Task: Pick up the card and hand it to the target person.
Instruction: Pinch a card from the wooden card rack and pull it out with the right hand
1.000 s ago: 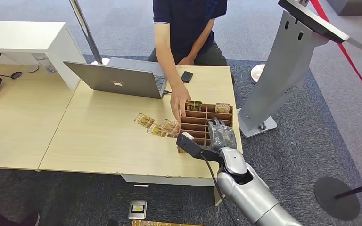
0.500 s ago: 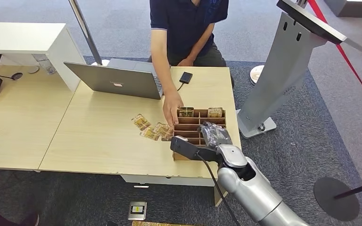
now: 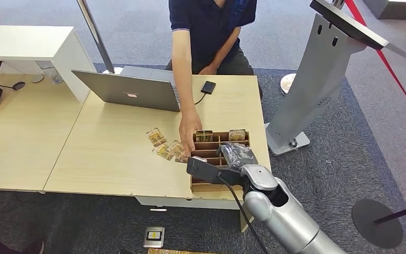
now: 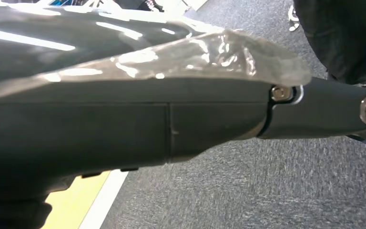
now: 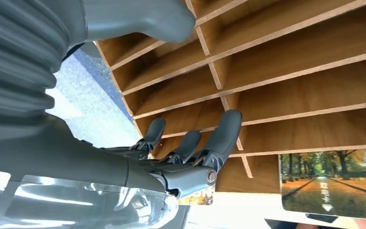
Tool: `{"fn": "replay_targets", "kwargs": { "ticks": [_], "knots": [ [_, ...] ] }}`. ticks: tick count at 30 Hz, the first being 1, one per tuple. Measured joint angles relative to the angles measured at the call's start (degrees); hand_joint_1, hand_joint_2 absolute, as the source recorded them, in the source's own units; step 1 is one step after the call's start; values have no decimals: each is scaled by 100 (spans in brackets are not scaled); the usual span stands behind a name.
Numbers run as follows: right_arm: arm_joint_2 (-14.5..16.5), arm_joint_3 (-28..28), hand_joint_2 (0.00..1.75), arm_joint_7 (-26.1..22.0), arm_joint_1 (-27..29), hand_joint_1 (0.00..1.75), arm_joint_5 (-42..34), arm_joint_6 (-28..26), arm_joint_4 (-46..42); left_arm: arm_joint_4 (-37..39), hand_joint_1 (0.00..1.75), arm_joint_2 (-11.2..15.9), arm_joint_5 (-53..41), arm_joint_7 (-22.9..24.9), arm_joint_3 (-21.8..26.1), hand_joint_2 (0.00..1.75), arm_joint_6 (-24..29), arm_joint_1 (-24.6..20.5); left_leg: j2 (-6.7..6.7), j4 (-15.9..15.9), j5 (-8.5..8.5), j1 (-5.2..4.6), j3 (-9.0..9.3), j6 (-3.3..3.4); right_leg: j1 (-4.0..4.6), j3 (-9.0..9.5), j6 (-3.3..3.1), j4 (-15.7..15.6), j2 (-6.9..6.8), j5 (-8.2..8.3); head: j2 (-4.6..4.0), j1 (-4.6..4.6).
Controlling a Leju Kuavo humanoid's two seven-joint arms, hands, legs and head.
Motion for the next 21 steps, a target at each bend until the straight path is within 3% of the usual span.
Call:
{"fn": "replay_targets", "kwargs": {
  "ticks": [3, 6, 12, 21],
  "knots": [
    [-22, 37, 175, 1, 38, 13, -40, 17, -51, -13, 0, 5, -8, 7, 2, 0, 0, 5, 2, 0, -1, 1, 5, -1, 0, 6, 0, 0, 1, 0, 0, 0],
    [-38, 69, 175, -20, 134, 2, -64, -67, -100, -39, 0, 11, 10, 5, 2, 0, 0, 15, 1, -1, 0, 1, 2, -1, 1, 6, -1, 1, 2, 0, 0, 0],
    [-90, 136, 175, 9, 254, 0, 184, -392, -383, -45, 0, 19, 120, -121, 7, 0, 0, 61, -3, 0, 1, 0, -12, -1, 0, -8, 0, 3, 2, 1, 0, 0],
    [-291, 165, 175, 161, 339, 0, 811, -622, -1686, -42, 0, 10, 252, -322, 145, 0, 0, 105, -7, 1, -4, -1, -44, 4, 0, -39, 1, 0, 1, -1, 0, 0]
  ]
}}
